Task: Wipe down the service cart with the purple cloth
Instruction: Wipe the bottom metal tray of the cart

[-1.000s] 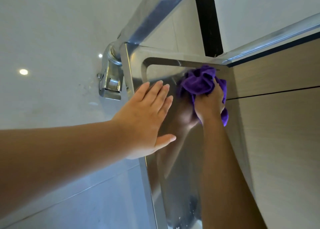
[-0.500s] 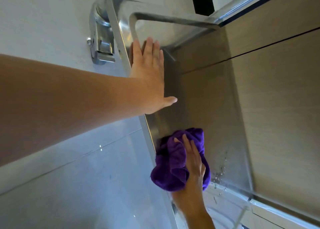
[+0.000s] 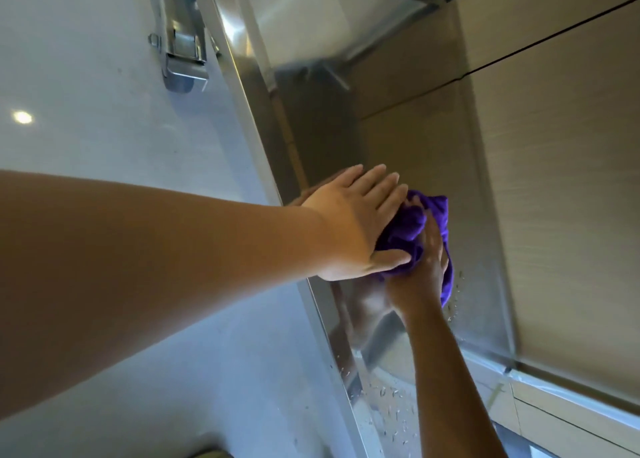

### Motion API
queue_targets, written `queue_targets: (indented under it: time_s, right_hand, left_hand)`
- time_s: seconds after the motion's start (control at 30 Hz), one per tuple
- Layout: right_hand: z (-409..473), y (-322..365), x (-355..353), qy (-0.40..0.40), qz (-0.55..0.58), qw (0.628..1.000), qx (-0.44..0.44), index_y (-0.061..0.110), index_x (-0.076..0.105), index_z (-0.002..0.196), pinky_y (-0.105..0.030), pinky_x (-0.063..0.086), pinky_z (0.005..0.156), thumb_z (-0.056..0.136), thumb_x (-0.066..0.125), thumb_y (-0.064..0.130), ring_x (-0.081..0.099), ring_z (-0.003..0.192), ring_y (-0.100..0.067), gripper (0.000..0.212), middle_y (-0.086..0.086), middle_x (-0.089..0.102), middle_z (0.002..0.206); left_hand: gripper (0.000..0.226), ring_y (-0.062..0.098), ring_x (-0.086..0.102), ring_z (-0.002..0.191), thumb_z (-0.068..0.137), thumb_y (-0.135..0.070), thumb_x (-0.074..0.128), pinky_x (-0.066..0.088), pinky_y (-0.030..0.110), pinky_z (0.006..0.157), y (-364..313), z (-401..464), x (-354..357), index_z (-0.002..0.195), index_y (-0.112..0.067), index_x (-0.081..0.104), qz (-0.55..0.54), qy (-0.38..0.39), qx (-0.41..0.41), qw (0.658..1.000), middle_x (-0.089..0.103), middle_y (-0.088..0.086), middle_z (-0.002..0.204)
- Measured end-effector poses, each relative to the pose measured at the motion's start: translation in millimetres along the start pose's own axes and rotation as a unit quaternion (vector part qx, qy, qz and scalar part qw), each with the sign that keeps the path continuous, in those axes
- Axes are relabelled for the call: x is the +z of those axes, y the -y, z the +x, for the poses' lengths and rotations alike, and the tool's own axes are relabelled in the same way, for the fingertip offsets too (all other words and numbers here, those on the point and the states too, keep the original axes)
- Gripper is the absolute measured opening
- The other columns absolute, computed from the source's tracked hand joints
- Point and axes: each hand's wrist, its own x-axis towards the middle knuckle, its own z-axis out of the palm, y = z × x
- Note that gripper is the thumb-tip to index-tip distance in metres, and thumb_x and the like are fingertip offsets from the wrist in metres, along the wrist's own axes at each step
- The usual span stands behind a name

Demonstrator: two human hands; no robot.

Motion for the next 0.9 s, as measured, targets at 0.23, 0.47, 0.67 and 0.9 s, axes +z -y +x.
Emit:
queue_targets:
  time_s: [0.23,0.47,0.67,0.9]
  right_hand:
    - [74,-42,-4,-0.062,0.015,0.987,0.150,0.021,0.045,0.133,-0.049,0.031,0.105,0.071,0.045,0.046,0.043,0.126,-0.028,0.067,-0.004,0.050,0.136]
    - [120,-72,-11,-0.088,0.193,0.964,0.160,0.026,0.053,0.105,-0.029,0.049,0.075,0.086,0.055,0.018,0.061,0.074,0.007,0.020,0.006,0.062,0.093]
    - [87,-61,6,-0.070,0.082,0.973,0.203,0.027,0.053,0.122,-0.048,0.043,0.096,0.072,0.046,0.053,0.053,0.116,-0.018,0.057,0.003,0.058,0.125]
    - [-25,-7,4,-0.009,0.012,0.983,0.183,0.024,0.029,0.145,-0.043,0.014,0.113,0.068,0.036,0.044,0.014,0.142,-0.012,0.080,0.008,0.023,0.153]
  left_hand:
    - [0.078,0.023,-0.017,0.143,0.092,-0.062,0.011,-0.013,0.039,0.113,2,2,14,0.148,-0.010,-0.008,0.090,-0.003,0.038,0.995,-0.015,0.009,0.156]
    - [0.077,0.024,-0.016,0.143,0.093,-0.059,0.013,-0.013,0.038,0.113,5,3,18,0.148,-0.010,-0.007,0.102,-0.028,0.035,0.994,-0.016,0.011,0.155]
    - [0.076,0.023,-0.020,0.142,0.092,-0.061,0.009,-0.014,0.038,0.113,5,4,18,0.147,-0.013,-0.013,0.120,0.000,0.021,0.993,-0.020,0.008,0.155]
    - [0.077,0.022,-0.015,0.143,0.092,-0.061,0.014,-0.009,0.039,0.114,4,6,13,0.149,-0.013,-0.007,0.123,0.010,-0.004,0.992,-0.014,0.007,0.156]
